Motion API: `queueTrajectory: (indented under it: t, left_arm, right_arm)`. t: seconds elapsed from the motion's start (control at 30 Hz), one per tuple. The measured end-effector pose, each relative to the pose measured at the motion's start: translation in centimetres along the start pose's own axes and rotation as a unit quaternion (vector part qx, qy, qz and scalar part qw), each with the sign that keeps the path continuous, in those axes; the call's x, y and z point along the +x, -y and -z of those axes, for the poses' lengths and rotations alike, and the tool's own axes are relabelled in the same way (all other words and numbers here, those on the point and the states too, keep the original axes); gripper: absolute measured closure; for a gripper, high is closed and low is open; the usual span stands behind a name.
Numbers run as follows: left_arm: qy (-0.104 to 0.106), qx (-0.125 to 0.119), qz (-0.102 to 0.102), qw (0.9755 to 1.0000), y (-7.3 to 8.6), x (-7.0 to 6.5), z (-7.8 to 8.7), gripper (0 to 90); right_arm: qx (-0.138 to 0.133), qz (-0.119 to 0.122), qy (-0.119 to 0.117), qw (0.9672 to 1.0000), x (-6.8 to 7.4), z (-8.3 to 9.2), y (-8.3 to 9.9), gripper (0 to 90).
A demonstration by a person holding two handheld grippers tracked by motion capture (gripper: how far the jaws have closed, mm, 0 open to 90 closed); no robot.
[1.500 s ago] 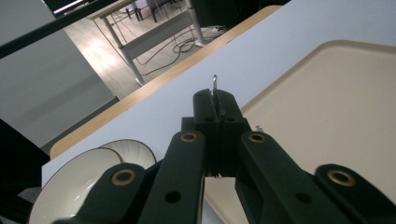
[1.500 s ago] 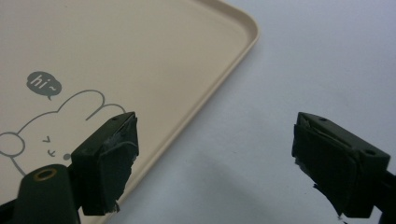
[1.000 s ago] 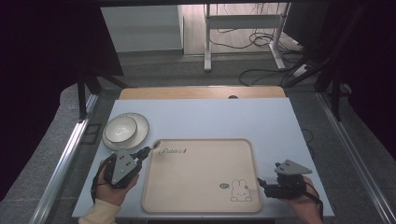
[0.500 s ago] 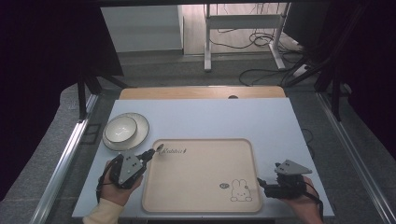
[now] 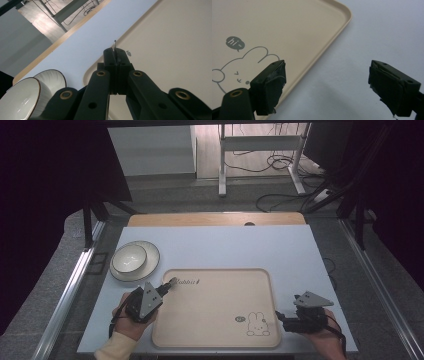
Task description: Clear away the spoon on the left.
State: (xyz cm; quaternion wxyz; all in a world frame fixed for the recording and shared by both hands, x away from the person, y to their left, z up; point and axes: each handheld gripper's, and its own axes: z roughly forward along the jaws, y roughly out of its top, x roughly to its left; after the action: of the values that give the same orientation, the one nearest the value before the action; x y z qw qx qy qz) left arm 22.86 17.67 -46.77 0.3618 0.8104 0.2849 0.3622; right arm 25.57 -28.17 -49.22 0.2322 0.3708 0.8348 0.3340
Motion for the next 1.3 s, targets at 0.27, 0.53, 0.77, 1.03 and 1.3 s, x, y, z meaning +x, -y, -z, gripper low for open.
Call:
queueTrajectory:
  t: [0.27,0.53,0.77,1.03,1.3]
  left_arm:
    - [-0.001,0.019,-0.041,0.9990,0.1,-0.7,-0.5,90.0]
    - [0.011,0.031,-0.048,0.9983,0.4,-0.9,-0.7,88.9]
    - [0.020,0.053,-0.054,0.9969,0.7,-1.2,-0.8,87.0]
    - [0.049,0.072,-0.045,0.9952,1.1,-1.3,-0.7,83.4]
    - [0.082,0.091,-0.044,0.9914,1.6,-1.9,-1.0,78.2]
  right_arm:
    - [0.001,-0.002,-0.001,1.0000,0.0,0.0,0.0,14.9]
    - [0.006,0.000,-0.002,1.0000,0.0,-0.1,0.0,14.9]
    - [0.009,0.000,-0.001,1.0000,0.1,-0.2,0.1,14.9]
    - [0.012,0.000,-0.001,0.9999,0.0,-0.2,0.1,14.9]
    - [0.012,0.001,-0.001,0.9999,0.1,-0.2,0.1,14.9]
